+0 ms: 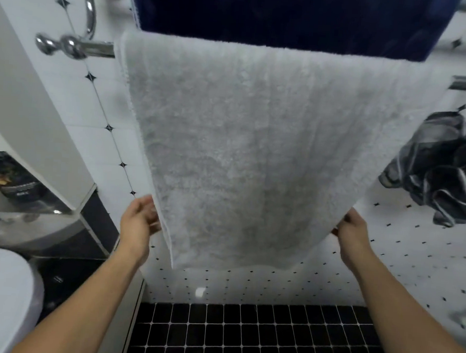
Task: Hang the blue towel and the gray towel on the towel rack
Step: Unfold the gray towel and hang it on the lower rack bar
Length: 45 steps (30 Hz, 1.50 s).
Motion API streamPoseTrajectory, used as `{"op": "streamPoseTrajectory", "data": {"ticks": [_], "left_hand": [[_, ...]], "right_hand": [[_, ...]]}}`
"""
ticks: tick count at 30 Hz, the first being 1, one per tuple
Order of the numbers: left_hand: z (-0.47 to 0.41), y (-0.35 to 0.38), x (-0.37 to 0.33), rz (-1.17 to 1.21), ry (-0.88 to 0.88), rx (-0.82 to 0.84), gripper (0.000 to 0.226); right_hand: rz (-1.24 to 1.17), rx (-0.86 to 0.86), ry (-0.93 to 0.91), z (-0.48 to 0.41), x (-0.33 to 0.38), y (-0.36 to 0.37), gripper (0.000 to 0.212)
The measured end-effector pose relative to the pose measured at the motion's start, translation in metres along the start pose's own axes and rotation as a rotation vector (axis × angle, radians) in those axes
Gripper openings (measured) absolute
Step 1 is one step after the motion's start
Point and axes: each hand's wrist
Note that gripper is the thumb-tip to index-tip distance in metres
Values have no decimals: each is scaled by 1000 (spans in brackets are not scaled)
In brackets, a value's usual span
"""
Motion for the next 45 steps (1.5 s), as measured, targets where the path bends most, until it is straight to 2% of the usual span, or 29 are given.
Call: {"op": "streamPoseTrajectory", "data": {"ticks": [4,6,8,11,15,17,20,22,24,25,26,28,29,31,33,36,39,41,43,45], "left_hand": [[14,4,-60,7,301,177,29],[24,7,-76,-23,417,220,28],[30,11,-84,-96,479,207,37],[33,14,-85,-135,463,167,44],[34,11,-79,-193,403,142,37],[33,6,-77,-209,379,122,38],[35,-1,-74,-236,363,135,43],[36,1,-73,-235,365,141,41],[39,5,-79,-137,355,145,23],[43,6,-86,-32,348,177,12],[45,7,-92,71,356,194,21],[46,10,-103,159,401,197,35],[48,13,-107,107,440,182,30],[51,18,-109,-41,509,165,22],[49,16,-107,-72,489,99,20],[44,10,-107,-35,471,70,22],[50,13,-95,-16,400,88,41],[57,16,-72,-132,255,156,50],[65,18,-43,-278,117,228,42],[70,18,-18,-332,51,215,26]], "right_hand": [[-68,114,-170,2,56,-11,5],[-100,172,-218,4,65,-18,23],[-93,182,-255,9,72,-24,26],[-78,155,-285,17,75,-27,33],[26,165,-269,22,77,-25,44],[52,179,-257,24,73,-28,40],[28,167,-203,25,67,-35,20],[9,167,-179,24,70,-39,16],[-145,197,-157,24,76,-41,20],[-248,211,-148,25,79,-41,32],[-331,218,-143,25,83,-42,40],[-334,233,-177,25,89,-41,31],[-291,240,-201,24,90,-39,24],[-218,190,-227,19,87,-36,30],[-192,104,-204,15,85,-39,34],[-194,113,-190,12,82,-43,35],[-166,269,-125,23,80,-37,44],[0,416,-40,33,67,-29,41],[178,510,36,41,48,-21,43],[238,470,60,42,31,-13,48]]}}
Point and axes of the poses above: each hand's wrist, its own z-axis away from the middle knuckle, its own y-axis out of the palm, x = y × z, and after that the axes turned 5 degrees about -y, right-handed
